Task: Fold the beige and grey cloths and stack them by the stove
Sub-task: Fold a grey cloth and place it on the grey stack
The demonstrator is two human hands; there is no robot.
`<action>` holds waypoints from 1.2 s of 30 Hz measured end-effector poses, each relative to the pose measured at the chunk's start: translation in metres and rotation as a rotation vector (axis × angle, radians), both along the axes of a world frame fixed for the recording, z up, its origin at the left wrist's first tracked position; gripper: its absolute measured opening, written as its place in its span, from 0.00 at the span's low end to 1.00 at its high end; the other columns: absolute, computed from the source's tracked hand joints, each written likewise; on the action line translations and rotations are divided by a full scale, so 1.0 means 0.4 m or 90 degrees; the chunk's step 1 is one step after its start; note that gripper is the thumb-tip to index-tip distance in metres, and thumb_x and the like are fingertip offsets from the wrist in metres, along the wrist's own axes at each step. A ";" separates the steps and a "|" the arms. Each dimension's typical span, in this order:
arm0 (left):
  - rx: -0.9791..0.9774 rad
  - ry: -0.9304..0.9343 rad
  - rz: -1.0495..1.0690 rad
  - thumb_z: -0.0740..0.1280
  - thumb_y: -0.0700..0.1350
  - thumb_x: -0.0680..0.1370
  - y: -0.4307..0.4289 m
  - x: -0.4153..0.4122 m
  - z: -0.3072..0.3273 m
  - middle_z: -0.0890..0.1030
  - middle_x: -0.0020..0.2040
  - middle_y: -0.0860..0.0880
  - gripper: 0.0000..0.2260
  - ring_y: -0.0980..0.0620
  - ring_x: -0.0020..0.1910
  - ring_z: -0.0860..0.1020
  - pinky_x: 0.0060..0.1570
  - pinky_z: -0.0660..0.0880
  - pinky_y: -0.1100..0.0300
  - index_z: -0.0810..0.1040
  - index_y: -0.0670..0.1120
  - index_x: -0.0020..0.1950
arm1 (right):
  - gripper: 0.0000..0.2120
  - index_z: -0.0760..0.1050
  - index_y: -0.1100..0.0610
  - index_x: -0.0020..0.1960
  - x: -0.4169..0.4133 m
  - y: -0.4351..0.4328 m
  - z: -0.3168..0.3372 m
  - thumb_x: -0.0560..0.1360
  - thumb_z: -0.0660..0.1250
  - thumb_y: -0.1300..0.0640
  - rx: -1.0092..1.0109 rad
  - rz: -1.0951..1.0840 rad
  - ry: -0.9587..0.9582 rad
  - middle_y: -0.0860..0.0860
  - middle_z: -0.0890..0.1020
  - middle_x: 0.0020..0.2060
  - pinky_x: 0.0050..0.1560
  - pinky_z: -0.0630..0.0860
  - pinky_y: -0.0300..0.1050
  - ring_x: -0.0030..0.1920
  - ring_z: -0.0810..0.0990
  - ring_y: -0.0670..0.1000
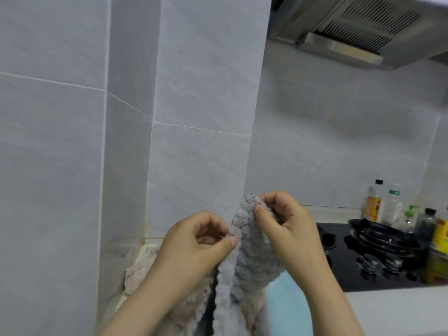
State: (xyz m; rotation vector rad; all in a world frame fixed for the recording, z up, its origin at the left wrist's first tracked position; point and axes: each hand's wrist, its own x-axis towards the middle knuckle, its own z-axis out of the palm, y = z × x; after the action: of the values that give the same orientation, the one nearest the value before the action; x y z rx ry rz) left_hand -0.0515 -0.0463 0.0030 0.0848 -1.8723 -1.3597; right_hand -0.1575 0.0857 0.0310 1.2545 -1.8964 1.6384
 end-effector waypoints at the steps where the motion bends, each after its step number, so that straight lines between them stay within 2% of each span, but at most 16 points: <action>1: -0.008 -0.013 0.001 0.76 0.41 0.68 -0.001 -0.004 -0.006 0.81 0.32 0.52 0.06 0.57 0.31 0.77 0.35 0.74 0.63 0.80 0.46 0.37 | 0.05 0.77 0.51 0.41 -0.001 0.001 0.000 0.76 0.68 0.56 -0.014 -0.009 -0.002 0.40 0.78 0.31 0.34 0.67 0.31 0.31 0.73 0.40; 6: -0.012 -0.015 0.000 0.77 0.42 0.67 -0.003 -0.009 -0.013 0.77 0.29 0.52 0.10 0.56 0.29 0.71 0.34 0.70 0.65 0.76 0.47 0.40 | 0.04 0.78 0.52 0.41 -0.007 0.009 0.005 0.76 0.68 0.57 -0.070 -0.031 0.002 0.39 0.77 0.29 0.33 0.67 0.30 0.31 0.72 0.39; 10: -0.014 -0.008 -0.026 0.76 0.46 0.63 -0.006 -0.009 -0.015 0.77 0.29 0.51 0.12 0.56 0.30 0.71 0.35 0.69 0.64 0.74 0.52 0.39 | 0.05 0.78 0.51 0.42 -0.009 0.017 0.010 0.76 0.68 0.56 -0.087 -0.043 0.007 0.39 0.77 0.29 0.33 0.67 0.30 0.31 0.72 0.39; 13: -0.007 0.043 -0.001 0.78 0.38 0.66 -0.008 -0.010 -0.012 0.76 0.29 0.53 0.12 0.55 0.31 0.72 0.36 0.70 0.60 0.75 0.49 0.37 | 0.03 0.79 0.50 0.43 -0.008 0.025 0.016 0.75 0.70 0.54 -0.104 -0.035 -0.013 0.42 0.81 0.34 0.38 0.74 0.37 0.36 0.77 0.40; 16: -0.009 0.069 0.011 0.78 0.41 0.66 -0.023 -0.005 -0.007 0.76 0.30 0.52 0.12 0.54 0.32 0.72 0.37 0.71 0.58 0.75 0.50 0.38 | 0.04 0.80 0.51 0.43 -0.004 0.029 0.018 0.72 0.73 0.51 -0.116 0.000 -0.051 0.47 0.84 0.37 0.43 0.78 0.46 0.40 0.81 0.45; 19: -0.011 0.005 -0.053 0.77 0.45 0.65 -0.029 -0.004 -0.012 0.78 0.32 0.52 0.12 0.55 0.33 0.73 0.38 0.72 0.63 0.77 0.52 0.43 | 0.04 0.79 0.51 0.42 -0.003 0.028 0.019 0.73 0.72 0.52 -0.135 -0.017 -0.033 0.46 0.83 0.37 0.41 0.77 0.43 0.39 0.79 0.42; 22: -0.077 -0.091 -0.077 0.78 0.43 0.67 -0.027 -0.007 -0.024 0.73 0.30 0.56 0.09 0.60 0.31 0.69 0.34 0.68 0.69 0.79 0.46 0.41 | 0.04 0.78 0.52 0.43 -0.011 0.034 0.021 0.75 0.70 0.53 -0.177 -0.052 -0.011 0.45 0.83 0.37 0.40 0.74 0.39 0.38 0.78 0.41; 24: -0.171 -0.172 -0.086 0.75 0.51 0.67 -0.034 -0.008 -0.034 0.69 0.30 0.56 0.14 0.60 0.31 0.66 0.33 0.64 0.65 0.77 0.42 0.38 | 0.03 0.78 0.51 0.43 -0.021 0.043 0.023 0.75 0.69 0.54 -0.203 -0.069 -0.005 0.44 0.82 0.37 0.40 0.74 0.38 0.38 0.77 0.40; 26: -0.188 -0.214 -0.090 0.72 0.58 0.65 -0.049 -0.009 -0.045 0.72 0.33 0.55 0.18 0.59 0.34 0.69 0.37 0.67 0.61 0.77 0.43 0.41 | 0.04 0.77 0.50 0.42 -0.034 0.053 0.020 0.76 0.69 0.54 -0.215 -0.089 -0.001 0.41 0.81 0.35 0.37 0.72 0.35 0.36 0.76 0.39; 28: -0.211 -0.217 -0.025 0.71 0.57 0.68 -0.065 -0.011 -0.052 0.72 0.32 0.58 0.12 0.61 0.33 0.69 0.37 0.68 0.62 0.77 0.50 0.41 | 0.05 0.76 0.49 0.41 -0.049 0.059 0.013 0.76 0.69 0.53 -0.220 -0.107 -0.008 0.40 0.80 0.33 0.36 0.71 0.36 0.35 0.75 0.40; 30: -0.241 -0.201 0.050 0.70 0.52 0.74 -0.077 -0.008 -0.052 0.72 0.31 0.59 0.07 0.62 0.31 0.67 0.34 0.64 0.67 0.75 0.52 0.40 | 0.05 0.76 0.49 0.41 -0.063 0.062 0.007 0.76 0.69 0.53 -0.227 -0.126 -0.018 0.41 0.79 0.33 0.37 0.71 0.39 0.36 0.74 0.42; 33: -0.275 -0.158 0.098 0.67 0.50 0.76 -0.089 0.001 -0.041 0.73 0.30 0.60 0.07 0.61 0.30 0.68 0.33 0.64 0.66 0.74 0.51 0.40 | 0.06 0.76 0.51 0.41 -0.075 0.061 0.000 0.76 0.69 0.52 -0.229 -0.145 -0.024 0.46 0.79 0.33 0.37 0.71 0.39 0.35 0.74 0.44; 36: -0.270 -0.109 0.098 0.67 0.53 0.75 -0.091 0.008 -0.029 0.70 0.26 0.56 0.06 0.59 0.27 0.67 0.30 0.63 0.66 0.73 0.53 0.44 | 0.07 0.76 0.52 0.42 -0.081 0.065 -0.008 0.77 0.68 0.50 -0.209 -0.189 -0.012 0.49 0.81 0.36 0.37 0.72 0.43 0.35 0.75 0.47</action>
State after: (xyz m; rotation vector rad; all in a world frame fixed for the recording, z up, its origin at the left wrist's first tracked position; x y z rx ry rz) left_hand -0.0483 -0.0827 -0.0084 0.1281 -2.2099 -0.8526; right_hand -0.1901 0.1117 0.0277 0.7875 -1.6426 1.7132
